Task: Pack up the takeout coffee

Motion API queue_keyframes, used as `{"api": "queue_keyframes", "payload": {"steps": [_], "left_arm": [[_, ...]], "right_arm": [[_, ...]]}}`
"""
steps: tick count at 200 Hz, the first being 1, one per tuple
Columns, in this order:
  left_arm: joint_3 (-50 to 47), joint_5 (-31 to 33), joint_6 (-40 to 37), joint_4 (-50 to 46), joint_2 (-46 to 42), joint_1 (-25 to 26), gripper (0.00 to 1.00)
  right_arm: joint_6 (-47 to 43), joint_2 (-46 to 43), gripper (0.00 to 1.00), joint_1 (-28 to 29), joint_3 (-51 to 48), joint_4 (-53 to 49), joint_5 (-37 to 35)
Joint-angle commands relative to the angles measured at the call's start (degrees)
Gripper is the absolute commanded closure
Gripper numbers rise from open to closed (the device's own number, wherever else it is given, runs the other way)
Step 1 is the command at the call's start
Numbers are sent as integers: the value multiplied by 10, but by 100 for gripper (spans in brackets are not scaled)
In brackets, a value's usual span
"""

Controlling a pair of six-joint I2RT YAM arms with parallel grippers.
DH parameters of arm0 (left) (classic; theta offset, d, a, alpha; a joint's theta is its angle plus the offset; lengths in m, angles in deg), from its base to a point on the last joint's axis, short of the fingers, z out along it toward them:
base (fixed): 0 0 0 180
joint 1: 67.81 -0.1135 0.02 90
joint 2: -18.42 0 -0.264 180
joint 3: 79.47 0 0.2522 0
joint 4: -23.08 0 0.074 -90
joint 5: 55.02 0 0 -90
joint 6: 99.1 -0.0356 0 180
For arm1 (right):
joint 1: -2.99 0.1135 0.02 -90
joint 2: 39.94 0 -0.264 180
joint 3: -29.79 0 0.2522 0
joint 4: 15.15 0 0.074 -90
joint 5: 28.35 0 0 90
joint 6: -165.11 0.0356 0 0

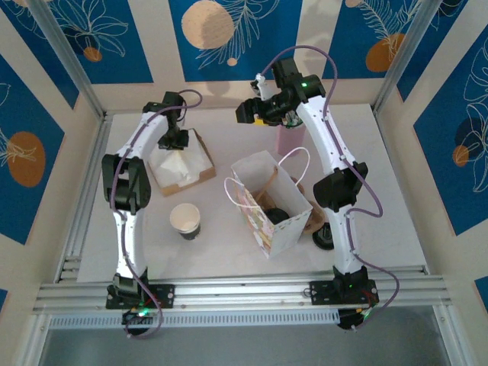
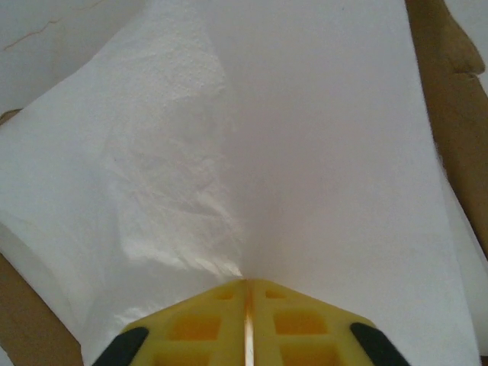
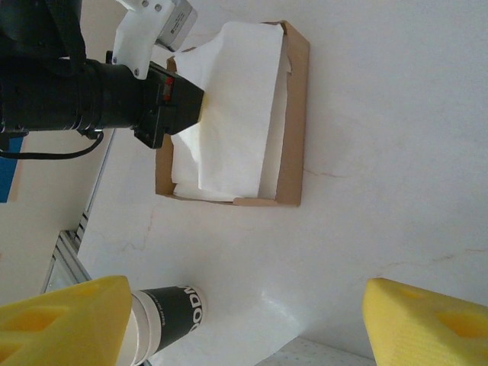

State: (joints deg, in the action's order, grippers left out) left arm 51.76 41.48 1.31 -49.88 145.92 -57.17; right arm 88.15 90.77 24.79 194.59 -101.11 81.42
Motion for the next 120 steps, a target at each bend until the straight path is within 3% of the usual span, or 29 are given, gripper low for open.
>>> {"api": "queue_keyframes", "payload": {"steps": [1,19,75,120], "left_arm": [[-2,3,0,-10,17,-9,86],[-1,5,1,-8,19,-10,80],[0,14,3,-12,36,-11,48],[3,6,8,-9,64,-12,50]], "right_arm": [[-11,-27,20,5,-6,-5,13],[-11,-28,20,6,-7,-5,12],[-13,-29,21,8,-12,-4,12],[-14,-28,21,8,-13,-2,11]]}}
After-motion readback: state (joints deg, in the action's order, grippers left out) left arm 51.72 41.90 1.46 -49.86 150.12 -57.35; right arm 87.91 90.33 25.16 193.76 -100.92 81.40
